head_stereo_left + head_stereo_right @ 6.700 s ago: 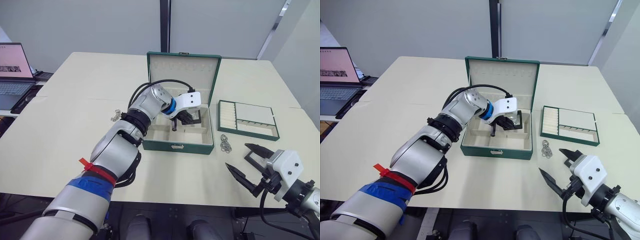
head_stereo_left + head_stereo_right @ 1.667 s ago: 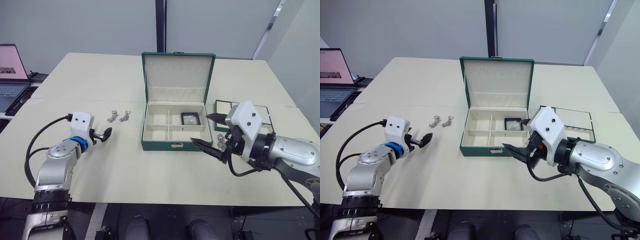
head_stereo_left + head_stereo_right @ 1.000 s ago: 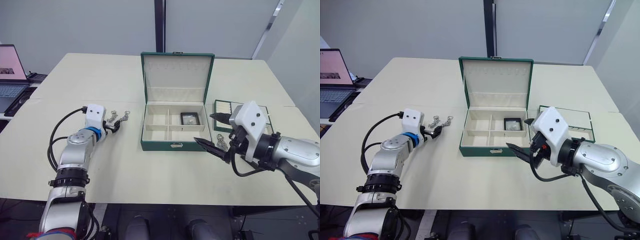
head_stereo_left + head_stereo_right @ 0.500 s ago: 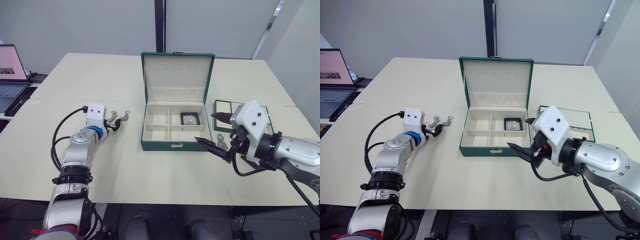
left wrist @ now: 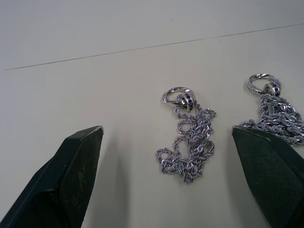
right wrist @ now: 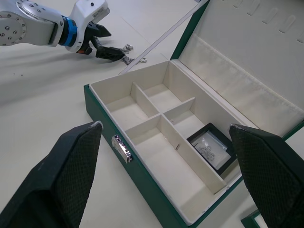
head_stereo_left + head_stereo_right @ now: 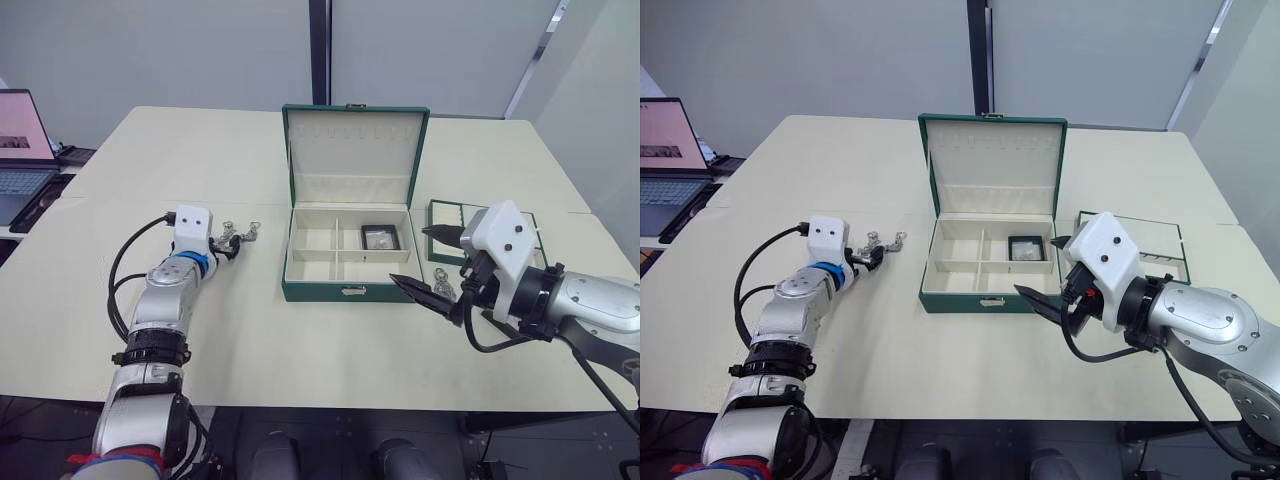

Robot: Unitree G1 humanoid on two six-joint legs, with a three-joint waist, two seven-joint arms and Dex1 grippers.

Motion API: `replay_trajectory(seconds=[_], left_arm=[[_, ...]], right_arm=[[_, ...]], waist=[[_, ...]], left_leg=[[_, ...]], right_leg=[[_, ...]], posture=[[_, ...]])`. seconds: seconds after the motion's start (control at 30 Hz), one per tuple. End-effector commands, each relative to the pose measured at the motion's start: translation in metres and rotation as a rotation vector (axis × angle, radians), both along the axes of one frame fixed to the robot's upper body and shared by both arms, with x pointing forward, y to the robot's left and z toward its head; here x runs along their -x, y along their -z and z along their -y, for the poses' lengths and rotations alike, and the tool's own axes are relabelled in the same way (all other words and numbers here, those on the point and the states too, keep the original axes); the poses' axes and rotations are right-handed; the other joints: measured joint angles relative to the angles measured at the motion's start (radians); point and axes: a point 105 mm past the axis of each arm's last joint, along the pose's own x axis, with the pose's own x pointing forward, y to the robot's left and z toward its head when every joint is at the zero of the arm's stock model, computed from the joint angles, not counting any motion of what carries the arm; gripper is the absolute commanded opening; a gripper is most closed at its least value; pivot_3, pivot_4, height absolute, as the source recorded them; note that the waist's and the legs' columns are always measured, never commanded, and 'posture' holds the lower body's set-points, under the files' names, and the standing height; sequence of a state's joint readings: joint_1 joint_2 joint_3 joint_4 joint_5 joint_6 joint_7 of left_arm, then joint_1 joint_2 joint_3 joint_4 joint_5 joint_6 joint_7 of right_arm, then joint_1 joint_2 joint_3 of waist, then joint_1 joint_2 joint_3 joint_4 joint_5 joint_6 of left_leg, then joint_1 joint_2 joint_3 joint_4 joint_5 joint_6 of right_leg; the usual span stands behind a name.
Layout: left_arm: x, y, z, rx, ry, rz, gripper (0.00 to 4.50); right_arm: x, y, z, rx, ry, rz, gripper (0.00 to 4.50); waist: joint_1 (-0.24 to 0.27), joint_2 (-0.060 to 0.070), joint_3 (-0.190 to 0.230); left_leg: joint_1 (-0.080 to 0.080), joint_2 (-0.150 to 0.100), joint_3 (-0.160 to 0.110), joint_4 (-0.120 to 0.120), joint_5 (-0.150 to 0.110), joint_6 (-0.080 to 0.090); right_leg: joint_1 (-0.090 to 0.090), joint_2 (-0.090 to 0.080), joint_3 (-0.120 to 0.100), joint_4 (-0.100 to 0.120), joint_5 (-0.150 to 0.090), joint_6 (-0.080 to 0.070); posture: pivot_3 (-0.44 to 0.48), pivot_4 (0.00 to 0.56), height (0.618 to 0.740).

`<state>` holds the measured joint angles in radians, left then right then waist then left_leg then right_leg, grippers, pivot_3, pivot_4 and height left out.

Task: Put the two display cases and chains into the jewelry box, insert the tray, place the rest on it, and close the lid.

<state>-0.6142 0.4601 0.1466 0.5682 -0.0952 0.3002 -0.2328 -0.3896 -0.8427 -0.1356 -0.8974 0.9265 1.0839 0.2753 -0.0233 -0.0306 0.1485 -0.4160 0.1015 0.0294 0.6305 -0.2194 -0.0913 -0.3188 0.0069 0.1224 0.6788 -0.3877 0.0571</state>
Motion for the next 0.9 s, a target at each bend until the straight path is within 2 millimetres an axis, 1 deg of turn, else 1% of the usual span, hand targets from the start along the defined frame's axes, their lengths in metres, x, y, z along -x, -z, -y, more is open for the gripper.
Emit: replay_trajectory(seconds=[0.03, 0.33, 0.43, 0.7, 0.83, 0.9], left_arm=[[-0.002, 0.008, 0.001, 0.011, -0.02, -0.022, 4.48], [-0.004, 0.016, 0.013, -0.002, 0.013, -0.029, 4.48], [-0.003, 0.018, 0.013, 0.002, 0.011, -0.032, 3.91], [-0.002, 0.023, 0.013, 0.011, 0.012, -0.046, 1.32], [-0.002, 0.024, 0.01, 0.033, -0.014, -0.048, 0.03], [-0.002, 0.025, 0.008, 0.05, -0.028, -0.052, 0.01]], right_arm=[[0.003, -0.01, 0.0, -0.005, -0.001, 0.056, 4.5], [0.003, -0.011, 0.001, -0.005, 0.006, 0.059, 4.5], [0.003, -0.011, 0.001, -0.006, 0.008, 0.06, 4.5], [0.004, -0.011, 0.001, -0.008, 0.011, 0.061, 4.5], [0.004, -0.011, 0.001, -0.01, 0.013, 0.061, 4.5], [0.004, -0.011, 0.001, -0.011, 0.013, 0.061, 4.5]], waist=[[0.0, 0.0, 0.0], [0.007, 0.0, 0.0], [0.009, 0.0, 0.0], [0.013, 0.0, 0.0], [0.011, 0.0, 0.0], [0.011, 0.0, 0.0]], left_leg=[[0.0, 0.0, 0.0, 0.0, 0.0, 0.0], [0.0, 0.0, 0.0, 0.0, 0.0, 0.0], [0.0, 0.0, 0.0, 0.0, 0.0, 0.0], [0.001, 0.0, 0.0, 0.0, 0.0, 0.0], [0.001, 0.0, 0.0, 0.0, 0.0, 0.0], [0.001, 0.0, 0.0, 0.0, 0.0, 0.0]], right_leg=[[0.0, 0.0, 0.0, 0.0, 0.0, 0.0], [0.001, 0.0, 0.0, 0.0, 0.0, 0.0], [0.001, 0.0, 0.0, 0.0, 0.0, 0.0], [0.0, 0.0, 0.001, 0.0, 0.0, 0.0], [0.0, 0.0, 0.001, 0.0, 0.0, 0.0], [0.0, 0.0, 0.001, 0.0, 0.0, 0.0]], posture=[[0.0, 0.15, 0.74], [0.0, 0.15, 0.74], [0.0, 0.15, 0.74], [0.0, 0.15, 0.74], [0.0, 0.15, 0.74], [0.0, 0.15, 0.74]])
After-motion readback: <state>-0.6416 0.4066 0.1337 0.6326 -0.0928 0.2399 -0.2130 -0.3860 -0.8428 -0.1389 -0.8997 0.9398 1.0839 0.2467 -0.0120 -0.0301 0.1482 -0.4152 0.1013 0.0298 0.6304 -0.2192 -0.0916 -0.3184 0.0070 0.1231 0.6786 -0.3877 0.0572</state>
